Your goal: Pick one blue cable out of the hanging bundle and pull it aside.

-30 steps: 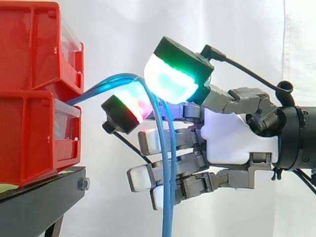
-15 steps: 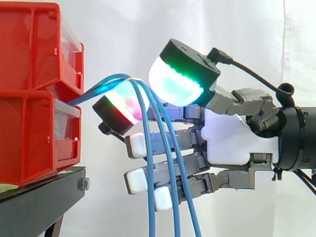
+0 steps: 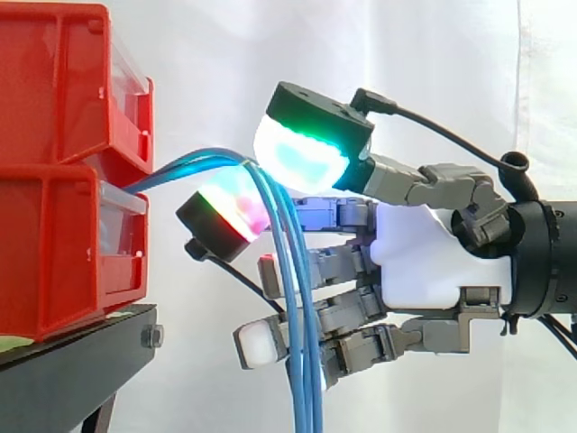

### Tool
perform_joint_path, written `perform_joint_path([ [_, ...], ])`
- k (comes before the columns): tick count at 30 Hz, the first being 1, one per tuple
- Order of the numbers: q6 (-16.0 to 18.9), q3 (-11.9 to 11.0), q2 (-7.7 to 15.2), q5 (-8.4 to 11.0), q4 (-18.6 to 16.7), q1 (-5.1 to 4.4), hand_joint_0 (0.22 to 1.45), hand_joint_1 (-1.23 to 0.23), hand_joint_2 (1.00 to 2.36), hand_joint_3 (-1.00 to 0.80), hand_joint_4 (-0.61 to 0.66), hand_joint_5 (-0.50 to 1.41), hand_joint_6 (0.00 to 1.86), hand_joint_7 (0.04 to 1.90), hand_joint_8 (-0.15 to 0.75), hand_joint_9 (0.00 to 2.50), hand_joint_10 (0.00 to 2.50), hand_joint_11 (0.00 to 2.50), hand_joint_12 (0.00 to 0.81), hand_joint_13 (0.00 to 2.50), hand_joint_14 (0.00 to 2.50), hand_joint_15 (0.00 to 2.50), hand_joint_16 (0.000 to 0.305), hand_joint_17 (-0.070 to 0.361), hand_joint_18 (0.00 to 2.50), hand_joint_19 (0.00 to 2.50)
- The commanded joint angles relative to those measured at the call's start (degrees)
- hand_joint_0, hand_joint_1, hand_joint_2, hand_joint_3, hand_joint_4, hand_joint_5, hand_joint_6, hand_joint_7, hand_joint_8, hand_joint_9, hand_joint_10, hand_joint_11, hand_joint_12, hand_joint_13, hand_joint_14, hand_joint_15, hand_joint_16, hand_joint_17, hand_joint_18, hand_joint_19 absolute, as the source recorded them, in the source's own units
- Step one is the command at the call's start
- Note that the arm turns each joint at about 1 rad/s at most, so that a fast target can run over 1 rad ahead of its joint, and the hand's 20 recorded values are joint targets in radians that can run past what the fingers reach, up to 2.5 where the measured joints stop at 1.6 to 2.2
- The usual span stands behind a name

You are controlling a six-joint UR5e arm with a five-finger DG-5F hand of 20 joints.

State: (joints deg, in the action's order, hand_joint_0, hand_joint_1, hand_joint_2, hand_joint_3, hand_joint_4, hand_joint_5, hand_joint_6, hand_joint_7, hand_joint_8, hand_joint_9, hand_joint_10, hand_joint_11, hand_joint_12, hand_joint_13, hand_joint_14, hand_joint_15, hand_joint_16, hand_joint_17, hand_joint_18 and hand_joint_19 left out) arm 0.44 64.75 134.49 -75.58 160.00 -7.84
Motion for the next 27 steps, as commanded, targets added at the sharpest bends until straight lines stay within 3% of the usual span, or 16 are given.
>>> perform_joint_path([
  [1,-0.09,0.03,-0.02,-0.09,0.05,0.02,0.67,-0.85,1.02,-0.22,-0.2,-0.18,0.93,0.93,0.2,1.09,0.02,0.72,0.336,0.89,0.02,0.56,0.043,0.097,0.83,0.64],
  [4,0.0,-0.06,-0.02,-0.09,0.14,0.02,0.77,-0.89,1.01,-0.38,-0.27,-0.2,0.94,0.95,0.194,1.04,0.02,0.69,0.327,0.88,0.02,0.53,0.042,0.094,0.82,0.61],
  [7,0.0,0.03,0.07,-0.09,0.49,0.02,0.8,-0.88,1.0,-0.5,-0.27,-0.21,0.94,0.91,0.181,1.02,0.02,0.68,0.32,0.87,0.02,0.53,0.041,0.092,0.82,0.6],
  [13,0.0,-0.06,-0.02,-0.09,1.37,0.02,0.77,-0.89,1.0,-0.5,-0.22,-0.2,0.92,0.78,0.173,1.0,0.02,0.66,0.318,0.86,0.02,0.52,0.041,0.091,0.83,0.58],
  [16,0.0,0.03,-0.02,-0.18,1.46,0.02,0.76,-0.92,1.0,-0.5,-0.27,-0.19,0.94,0.82,0.162,0.98,0.02,0.65,0.315,0.84,0.02,0.52,0.04,0.089,0.81,0.55],
  [21,0.27,0.03,-0.2,-0.09,1.46,0.02,0.65,-0.95,1.0,-0.5,-0.23,-0.17,0.95,0.82,0.162,0.96,0.02,0.65,0.31,0.84,0.02,0.54,0.04,0.089,0.79,0.59],
  [27,0.35,0.03,-0.72,-0.44,3.3,0.02,0.5,-0.84,1.0,-0.5,-0.2,-0.16,0.93,0.82,0.19,1.02,0.02,0.65,0.342,0.86,0.02,0.56,0.046,0.103,0.81,0.64],
])
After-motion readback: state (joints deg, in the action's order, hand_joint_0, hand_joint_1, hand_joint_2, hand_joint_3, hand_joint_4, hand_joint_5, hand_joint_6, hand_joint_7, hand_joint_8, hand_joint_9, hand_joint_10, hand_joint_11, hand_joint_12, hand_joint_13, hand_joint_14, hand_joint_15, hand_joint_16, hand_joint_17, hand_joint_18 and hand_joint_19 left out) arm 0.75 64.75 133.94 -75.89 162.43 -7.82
